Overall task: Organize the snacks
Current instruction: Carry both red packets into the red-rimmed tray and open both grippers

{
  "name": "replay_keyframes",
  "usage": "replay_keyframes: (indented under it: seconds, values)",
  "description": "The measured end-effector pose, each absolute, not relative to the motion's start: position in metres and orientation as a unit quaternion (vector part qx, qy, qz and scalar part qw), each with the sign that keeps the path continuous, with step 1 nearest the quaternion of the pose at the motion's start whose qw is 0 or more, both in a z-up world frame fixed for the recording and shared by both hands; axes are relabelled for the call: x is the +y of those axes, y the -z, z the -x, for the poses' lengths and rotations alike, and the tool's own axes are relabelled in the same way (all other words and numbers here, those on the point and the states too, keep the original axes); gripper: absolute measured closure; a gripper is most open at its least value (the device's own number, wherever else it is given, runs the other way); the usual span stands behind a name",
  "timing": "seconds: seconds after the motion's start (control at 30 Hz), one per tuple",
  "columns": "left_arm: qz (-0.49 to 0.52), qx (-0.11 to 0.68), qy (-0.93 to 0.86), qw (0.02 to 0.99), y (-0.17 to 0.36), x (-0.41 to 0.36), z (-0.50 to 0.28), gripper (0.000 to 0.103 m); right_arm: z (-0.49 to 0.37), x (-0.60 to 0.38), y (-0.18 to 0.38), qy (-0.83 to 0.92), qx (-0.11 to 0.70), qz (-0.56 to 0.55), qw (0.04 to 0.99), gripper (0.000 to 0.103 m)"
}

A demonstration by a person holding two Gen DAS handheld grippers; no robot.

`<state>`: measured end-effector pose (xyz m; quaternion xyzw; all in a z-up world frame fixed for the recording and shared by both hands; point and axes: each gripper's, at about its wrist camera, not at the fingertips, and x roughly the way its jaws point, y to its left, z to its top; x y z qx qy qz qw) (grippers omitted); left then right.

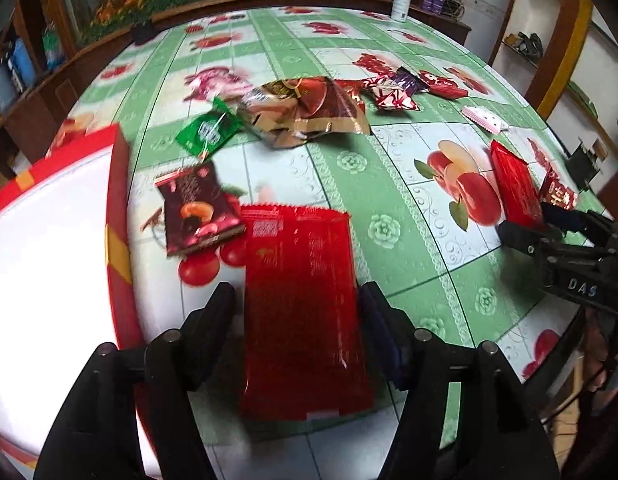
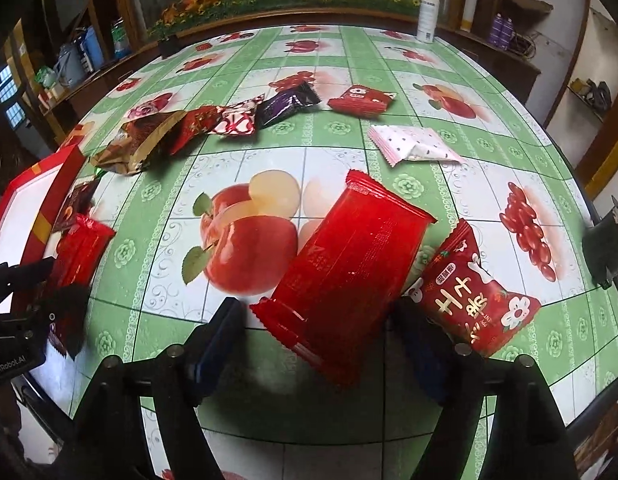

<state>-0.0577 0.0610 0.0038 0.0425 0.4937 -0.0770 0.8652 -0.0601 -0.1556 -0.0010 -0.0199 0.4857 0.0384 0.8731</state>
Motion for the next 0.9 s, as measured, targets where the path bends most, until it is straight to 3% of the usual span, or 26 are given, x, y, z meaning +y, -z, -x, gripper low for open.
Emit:
replay_keyframes:
  seconds: [0.13,0.17,0.2,0.23,0.53,0.9]
  values:
    - [-0.044,0.482,0.082,0.871,-0.004,0.057,0.056,0.039,0.058,-0.153,0.001,-0.006,0.482,0.011,0.876,0.026]
    - [-0.043,0.481,0.081,0.872,-0.004,0.058,0.056,0.041,0.058,-0.15,0.0,-0.003,0.479,0.01,0.878,0.035]
    - [-0.042,0.478,0.078,0.874,-0.004,0.059,0.057,0.048,0.058,-0.148,-0.002,0.002,0.477,0.012,0.879,0.046]
    - [-0.041,0.474,0.078,0.876,-0.005,0.06,0.058,0.053,0.057,-0.147,-0.002,0.002,0.478,0.01,0.878,0.048]
    - [-0.01,0.466,0.102,0.879,-0.009,0.067,0.069,0.055,0.061,-0.134,-0.005,-0.051,0.477,-0.021,0.877,0.05]
    - [0.024,0.421,0.077,0.903,-0.05,0.104,0.095,0.055,0.062,-0.083,-0.018,-0.201,0.5,-0.088,0.838,0.051]
